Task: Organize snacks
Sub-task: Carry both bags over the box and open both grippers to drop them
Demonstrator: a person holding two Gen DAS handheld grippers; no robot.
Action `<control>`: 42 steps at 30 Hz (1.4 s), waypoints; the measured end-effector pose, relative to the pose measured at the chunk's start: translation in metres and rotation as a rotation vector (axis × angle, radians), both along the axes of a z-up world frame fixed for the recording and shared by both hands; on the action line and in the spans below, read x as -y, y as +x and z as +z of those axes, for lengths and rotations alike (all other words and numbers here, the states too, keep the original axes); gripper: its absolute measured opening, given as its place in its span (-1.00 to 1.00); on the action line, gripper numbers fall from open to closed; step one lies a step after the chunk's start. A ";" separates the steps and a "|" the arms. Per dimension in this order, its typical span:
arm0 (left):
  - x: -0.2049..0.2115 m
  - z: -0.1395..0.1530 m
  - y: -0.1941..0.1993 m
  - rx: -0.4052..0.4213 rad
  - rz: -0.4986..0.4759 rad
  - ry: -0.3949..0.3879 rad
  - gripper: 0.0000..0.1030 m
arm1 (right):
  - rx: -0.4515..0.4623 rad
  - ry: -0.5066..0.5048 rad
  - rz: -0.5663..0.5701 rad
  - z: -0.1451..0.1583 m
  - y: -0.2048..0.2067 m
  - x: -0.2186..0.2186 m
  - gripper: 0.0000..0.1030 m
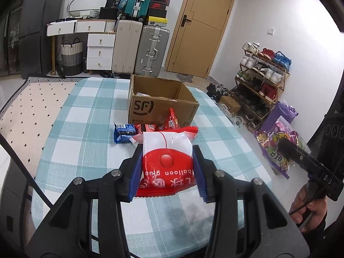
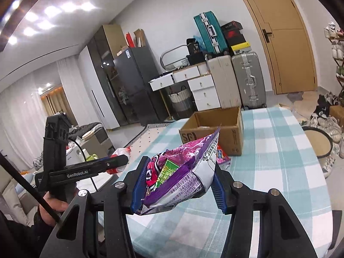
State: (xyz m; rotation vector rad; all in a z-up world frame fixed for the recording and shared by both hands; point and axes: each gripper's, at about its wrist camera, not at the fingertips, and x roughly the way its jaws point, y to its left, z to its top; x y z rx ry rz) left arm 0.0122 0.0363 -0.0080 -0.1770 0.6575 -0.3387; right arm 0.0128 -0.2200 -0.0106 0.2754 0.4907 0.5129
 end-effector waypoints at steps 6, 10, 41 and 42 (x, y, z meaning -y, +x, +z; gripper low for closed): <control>-0.010 0.020 0.008 0.006 0.002 -0.030 -0.22 | 0.023 -0.010 0.018 0.018 0.004 -0.005 0.04; -0.011 0.035 0.020 0.024 0.003 -0.021 -0.22 | 0.043 -0.020 0.035 0.030 0.013 -0.010 0.04; 0.045 0.044 0.354 -0.150 -0.049 0.054 -0.22 | 0.014 -0.108 0.046 0.073 0.272 -0.039 0.04; 0.047 0.036 0.364 -0.167 -0.048 0.053 -0.22 | 0.000 -0.119 0.043 0.066 0.282 -0.040 0.04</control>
